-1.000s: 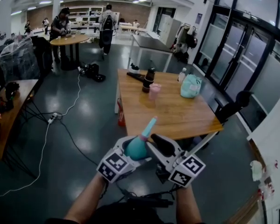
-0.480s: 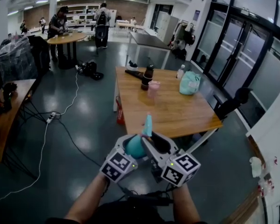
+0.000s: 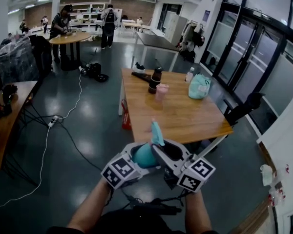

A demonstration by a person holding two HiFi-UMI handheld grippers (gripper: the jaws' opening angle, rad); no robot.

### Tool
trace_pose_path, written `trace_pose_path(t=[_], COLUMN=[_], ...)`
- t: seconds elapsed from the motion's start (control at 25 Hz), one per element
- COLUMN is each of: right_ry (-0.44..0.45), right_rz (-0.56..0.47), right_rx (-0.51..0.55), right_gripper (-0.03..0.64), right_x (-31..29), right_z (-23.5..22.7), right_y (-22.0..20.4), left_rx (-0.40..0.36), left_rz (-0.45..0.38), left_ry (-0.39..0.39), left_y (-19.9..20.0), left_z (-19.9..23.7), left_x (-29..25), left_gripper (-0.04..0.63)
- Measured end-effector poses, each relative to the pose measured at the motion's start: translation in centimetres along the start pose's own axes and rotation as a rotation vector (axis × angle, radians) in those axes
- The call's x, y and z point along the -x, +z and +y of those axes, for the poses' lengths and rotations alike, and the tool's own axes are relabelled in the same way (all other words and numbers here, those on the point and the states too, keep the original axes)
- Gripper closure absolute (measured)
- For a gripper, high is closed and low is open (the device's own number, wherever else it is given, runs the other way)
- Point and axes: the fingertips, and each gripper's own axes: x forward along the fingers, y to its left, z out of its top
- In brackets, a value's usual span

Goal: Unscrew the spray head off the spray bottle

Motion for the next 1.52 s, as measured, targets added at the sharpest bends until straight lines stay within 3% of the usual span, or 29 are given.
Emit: trace_pose_path(t=[0.24, 0.44, 0.6, 0.76, 1.0, 1.28, 1.4, 1.52], right_ry=[0.18, 0.277, 0.171, -0.016, -0.166, -0.214, -0.172, -0.082], right_rz=[-0.021, -0.07, -0.104, -0.112, -0.069, -0.02, -0.011, -0.016], right_rx=[-0.011, -0.063, -0.078, -0.053, -0.076, -0.041, -0.023, -0.03], right_gripper=[0.477, 0.477, 0.467, 0.462, 0.462, 0.471, 0.472, 0.476], right_x=[0.7, 1.5, 1.6, 1.2, 0.3, 0.9, 1.2, 2.0], right_z=[1.0, 0.9, -0.1, -1.1, -2.0, -2.7, -2.4, -1.7], right_y=[0.0, 0.6, 1.0, 0.8, 0.0, -1.0, -1.0, -0.8], left_rx=[0.003, -0.003, 0.011, -0.006, -0.045, -0.054, -0.047, -0.019], left_rz=[-0.024, -0.046, -0.03, 0.029, 0.103, 0.131, 0.128, 0.097], left_ry=[-0.119, -0.152, -0.051, 0.104, 0.201, 0.198, 0.159, 0.059], left_y=[0.3, 1.0, 0.8, 0.2, -0.8, -1.4, -1.4, -0.9], left_z=[-1.6, -2.2, -0.5, 1.7, 2.3, 1.3, 0.8, -0.8], left_x=[0.7, 0.7, 0.2, -0.4, -1.3, -1.9, -2.0, -1.8], left_gripper=[0.172, 0.172, 0.172, 0.172, 0.172, 0.171, 0.171, 0.172])
